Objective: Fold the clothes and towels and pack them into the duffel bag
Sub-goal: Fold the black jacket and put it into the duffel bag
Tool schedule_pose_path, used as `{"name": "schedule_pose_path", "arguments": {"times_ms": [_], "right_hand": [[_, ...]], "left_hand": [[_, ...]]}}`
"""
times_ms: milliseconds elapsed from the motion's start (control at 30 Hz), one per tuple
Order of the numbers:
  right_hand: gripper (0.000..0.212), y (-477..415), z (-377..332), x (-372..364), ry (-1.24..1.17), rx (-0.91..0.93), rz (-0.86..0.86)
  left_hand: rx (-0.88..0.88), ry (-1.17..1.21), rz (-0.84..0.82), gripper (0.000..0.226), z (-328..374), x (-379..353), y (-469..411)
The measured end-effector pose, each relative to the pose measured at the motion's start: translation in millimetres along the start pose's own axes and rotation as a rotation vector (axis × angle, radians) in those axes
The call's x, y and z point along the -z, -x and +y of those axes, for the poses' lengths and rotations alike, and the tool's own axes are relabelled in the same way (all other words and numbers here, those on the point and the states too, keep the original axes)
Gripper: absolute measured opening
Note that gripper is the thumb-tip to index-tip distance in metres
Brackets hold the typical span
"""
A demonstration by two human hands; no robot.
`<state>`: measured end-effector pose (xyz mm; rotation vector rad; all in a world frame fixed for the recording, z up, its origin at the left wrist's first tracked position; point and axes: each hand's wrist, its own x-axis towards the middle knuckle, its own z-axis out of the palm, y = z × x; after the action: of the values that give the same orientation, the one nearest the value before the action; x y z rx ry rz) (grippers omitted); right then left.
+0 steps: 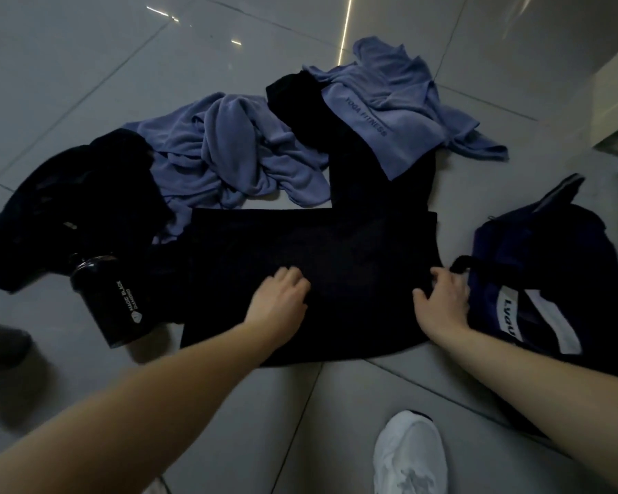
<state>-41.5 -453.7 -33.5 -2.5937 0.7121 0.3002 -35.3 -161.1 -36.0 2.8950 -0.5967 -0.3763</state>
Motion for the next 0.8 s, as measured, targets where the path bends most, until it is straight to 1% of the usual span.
{"name": "schedule_pose_path", "arguments": {"times_ms": [67, 133, 200, 267, 300, 367, 400, 433, 467, 500, 567, 633, 700, 800], "right_hand": [[0.049, 17, 13, -4, -0.079, -0.102, -0.036], [0.050, 28, 22, -7, -0.139, -0.205, -0.074], [0.051, 35, 26, -7, -0.095, -0.245, -0.082], [0.047, 38, 27, -4, -0.016, -0.145, -0.017], [0.043, 38, 28, -3, -0.023, -0.053, 0.010], [0.030, 41, 31, -3, -0.100, 0.118, -0.022], [0.023, 43, 33, -3, -0.108, 0.143, -0.062], [0.018, 43, 34, -2, -0.090, 0.117, -0.094], [0.014, 42, 35, -2, -0.074, 0.045, -0.116], [0.015, 41, 35, -2, -0.070, -0.063, -0.145], [0.030, 38, 37, -3, -0.058, -0.247, -0.204], [0.045, 34, 38, -3, -0.066, -0.314, -0.218], [0.055, 31, 38, -4, -0.077, -0.352, -0.206], [0.066, 29, 37, -2, -0.073, -0.408, -0.195]], "left_hand": [[-0.052, -0.013, -0.060, 0.037, 26, -13, 13], [-0.058, -0.025, -0.121, 0.042, 43, -25, 22], [-0.041, -0.042, -0.163, 0.046, 51, -35, 29], [-0.030, -0.057, -0.166, 0.047, 54, -40, 33], [-0.028, -0.056, -0.158, 0.047, 55, -41, 33], [-0.029, -0.048, -0.143, 0.046, 57, -41, 33], [-0.030, -0.045, -0.136, 0.046, 57, -40, 32], [-0.032, -0.045, -0.131, 0.046, 58, -39, 31], [-0.036, -0.045, -0.129, 0.047, 58, -39, 30], [-0.044, -0.040, -0.129, 0.047, 59, -40, 29], [-0.090, -0.017, -0.132, 0.050, 62, -41, 26], [-0.186, -0.004, -0.155, 0.054, 70, -42, 21], [-0.264, 0.002, -0.192, 0.056, 80, -45, 19], [-0.286, -0.007, -0.218, 0.050, 92, -48, 19]]}}
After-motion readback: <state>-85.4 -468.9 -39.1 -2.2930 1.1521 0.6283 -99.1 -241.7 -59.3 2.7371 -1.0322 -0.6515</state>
